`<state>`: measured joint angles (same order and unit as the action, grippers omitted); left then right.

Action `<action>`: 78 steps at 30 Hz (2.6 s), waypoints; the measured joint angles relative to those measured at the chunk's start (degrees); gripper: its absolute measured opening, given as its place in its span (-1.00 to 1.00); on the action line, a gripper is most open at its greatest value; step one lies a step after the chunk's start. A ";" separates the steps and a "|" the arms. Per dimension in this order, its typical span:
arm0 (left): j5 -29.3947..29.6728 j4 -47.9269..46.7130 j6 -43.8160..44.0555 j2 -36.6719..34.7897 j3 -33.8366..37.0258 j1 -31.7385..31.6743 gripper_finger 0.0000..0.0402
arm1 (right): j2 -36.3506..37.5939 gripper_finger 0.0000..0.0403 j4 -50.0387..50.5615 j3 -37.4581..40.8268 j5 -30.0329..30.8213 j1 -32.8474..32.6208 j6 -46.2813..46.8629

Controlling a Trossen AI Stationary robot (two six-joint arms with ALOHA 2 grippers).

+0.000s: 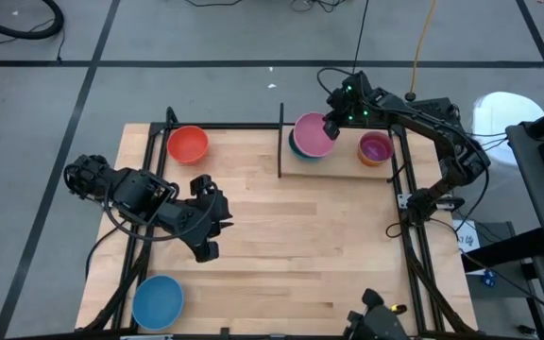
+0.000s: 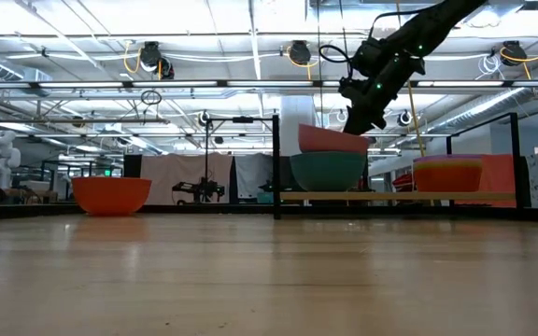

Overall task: Place and stack bowls onto a shelf
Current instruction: Stack the large pink bowl on top of the large green bowl on the shelf

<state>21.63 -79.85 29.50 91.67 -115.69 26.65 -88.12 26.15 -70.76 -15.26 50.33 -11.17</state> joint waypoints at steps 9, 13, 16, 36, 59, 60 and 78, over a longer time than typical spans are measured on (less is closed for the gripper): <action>0.00 0.00 0.25 0.01 0.01 0.00 -0.60 | 0.00 -0.89 -1.05 0.00 -0.16 -0.35 -0.07; 0.00 0.00 0.28 -0.01 -0.01 0.00 -0.60 | 0.00 -0.79 -1.09 0.00 -1.64 -0.55 -0.03; 0.00 0.00 0.30 -0.01 0.01 0.00 -0.60 | 0.00 -0.69 -1.07 0.00 -2.01 -0.70 0.09; -0.04 0.00 1.09 -0.01 0.01 0.00 -0.60 | 8.06 -0.56 -11.75 0.00 1.31 -2.99 -8.14; -0.02 -0.04 0.86 0.01 0.01 0.00 -0.60 | -3.29 -1.00 -21.39 0.02 3.05 -3.17 -4.70; -0.02 -0.02 0.92 0.01 0.01 0.00 -0.60 | -3.90 -1.00 -21.38 0.02 3.17 -3.17 -4.61; 0.98 -0.04 1.22 0.01 0.01 0.00 -0.60 | -8.61 -1.00 -20.48 0.03 3.17 -3.17 -6.44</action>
<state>22.61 -79.90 30.72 91.68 -115.68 26.65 -96.73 5.67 -70.74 -12.10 47.15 -17.61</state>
